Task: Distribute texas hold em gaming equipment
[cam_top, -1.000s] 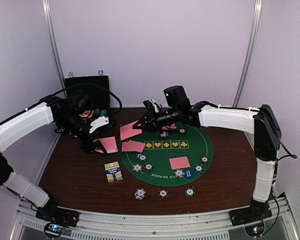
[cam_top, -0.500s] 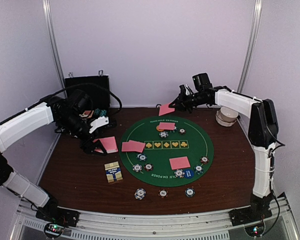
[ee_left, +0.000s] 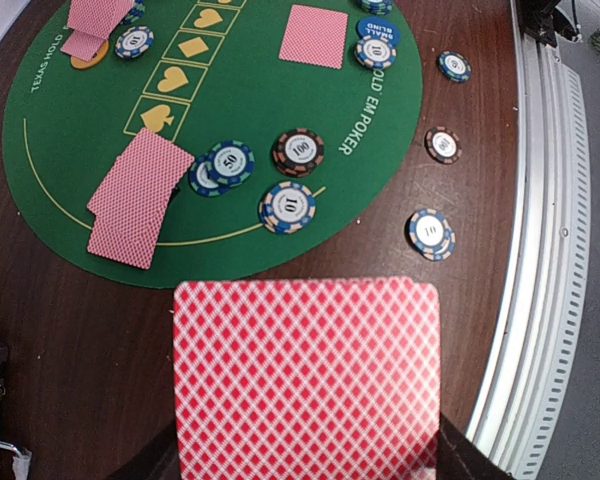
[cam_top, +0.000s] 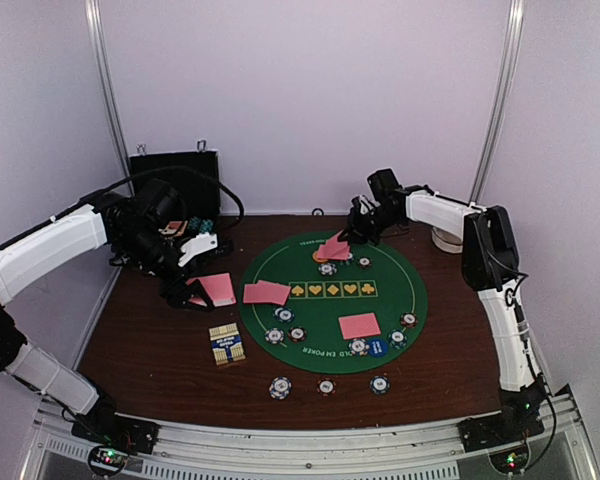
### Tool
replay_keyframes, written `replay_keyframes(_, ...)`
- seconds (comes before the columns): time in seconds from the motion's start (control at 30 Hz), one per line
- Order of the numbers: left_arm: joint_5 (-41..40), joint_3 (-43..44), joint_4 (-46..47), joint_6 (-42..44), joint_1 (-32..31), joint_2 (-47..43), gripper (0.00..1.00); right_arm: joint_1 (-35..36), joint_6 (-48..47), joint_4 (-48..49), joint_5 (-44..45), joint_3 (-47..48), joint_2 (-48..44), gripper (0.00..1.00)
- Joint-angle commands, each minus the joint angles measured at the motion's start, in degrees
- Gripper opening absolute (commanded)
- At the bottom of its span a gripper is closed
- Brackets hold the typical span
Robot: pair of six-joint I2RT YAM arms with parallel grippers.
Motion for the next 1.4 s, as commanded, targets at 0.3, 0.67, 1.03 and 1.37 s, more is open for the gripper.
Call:
replay_keyframes(0.3,0.9,1.6,0.3,0.5,0.4,-1.4,0.0,-0.6,-4.4,-7.1,6.7,6.8,2.4,0.24)
replay_keyframes(0.67,0.9,1.2,0.4,0.5,0.4,-1.7,0.0,-0.2,-7.7,-10.2,14.6,3.6,-7.6,0.33)
replay_keyframes(1.03,1.3,2.3,0.4,0.1,0.4,-0.5,0.0,13.8,5.7,14.2,2.7,-25.2,-28.5,0.72)
replay_keyframes(1.37,2.9,4.2,1.2,-2.0,0.4,0.6,0.0,27.0,19.5,32.7,-1.7,-35.1,-31.4,0.77)
